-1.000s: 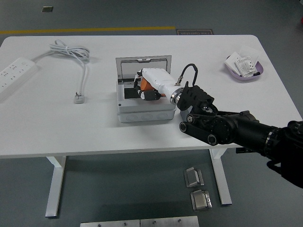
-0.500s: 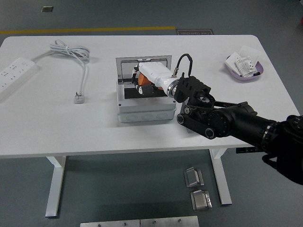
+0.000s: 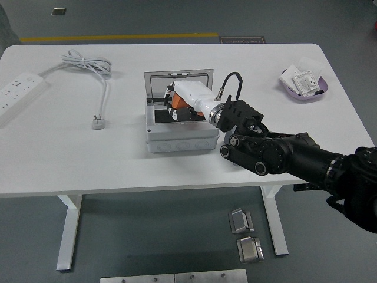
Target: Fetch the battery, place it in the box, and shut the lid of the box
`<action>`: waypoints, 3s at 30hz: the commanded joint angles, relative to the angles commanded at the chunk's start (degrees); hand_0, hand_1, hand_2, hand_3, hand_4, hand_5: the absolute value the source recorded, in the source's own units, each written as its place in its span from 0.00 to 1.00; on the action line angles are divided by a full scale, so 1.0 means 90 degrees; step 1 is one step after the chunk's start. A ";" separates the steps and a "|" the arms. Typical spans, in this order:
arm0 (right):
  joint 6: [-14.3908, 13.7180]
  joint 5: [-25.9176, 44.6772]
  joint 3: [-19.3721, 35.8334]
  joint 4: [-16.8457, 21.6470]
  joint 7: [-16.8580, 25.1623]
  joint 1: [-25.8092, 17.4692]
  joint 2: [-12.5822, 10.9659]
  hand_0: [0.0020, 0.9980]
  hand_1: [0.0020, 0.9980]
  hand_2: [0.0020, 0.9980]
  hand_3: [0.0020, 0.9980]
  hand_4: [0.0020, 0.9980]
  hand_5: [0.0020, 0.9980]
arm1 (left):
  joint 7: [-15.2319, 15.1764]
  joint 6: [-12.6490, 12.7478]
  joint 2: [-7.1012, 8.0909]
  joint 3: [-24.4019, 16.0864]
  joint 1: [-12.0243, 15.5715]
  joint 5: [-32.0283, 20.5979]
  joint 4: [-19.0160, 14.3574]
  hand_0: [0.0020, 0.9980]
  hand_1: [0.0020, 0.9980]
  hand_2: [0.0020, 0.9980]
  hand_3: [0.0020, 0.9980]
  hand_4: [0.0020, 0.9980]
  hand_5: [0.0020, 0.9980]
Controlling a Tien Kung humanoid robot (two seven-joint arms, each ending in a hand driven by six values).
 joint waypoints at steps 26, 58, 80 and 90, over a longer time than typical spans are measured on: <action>-0.0126 0.0362 -0.0174 0.0040 0.0165 -0.0127 -0.0067 0.76 0.66 0.65 0.77 0.96 0.60 | 0.0052 -0.0025 -0.0007 -0.0046 -0.0028 0.0125 -0.0001 0.66 0.72 0.62 0.68 0.36 0.00; 0.0052 0.0884 0.1421 0.2383 -0.0294 0.0221 -0.1600 0.75 0.65 0.65 0.75 0.96 0.61 | 0.0033 0.0020 -0.0040 -0.0021 0.0040 0.0032 -0.0015 0.66 0.72 0.62 0.67 0.36 0.00; 0.0221 0.2786 -0.0113 0.0231 0.0186 0.0746 -0.0943 0.76 0.66 0.65 0.75 0.97 0.65 | 0.0175 -0.0028 0.0042 -0.0154 -0.0053 0.0248 -0.0022 0.66 0.72 0.62 0.68 0.35 0.00; 0.0174 0.2600 -0.0216 0.0487 0.0219 0.0448 -0.0897 0.76 0.66 0.65 0.75 0.98 0.66 | 0.0167 -0.0040 0.0033 -0.0155 -0.0056 0.0254 -0.0016 0.66 0.72 0.62 0.68 0.35 0.00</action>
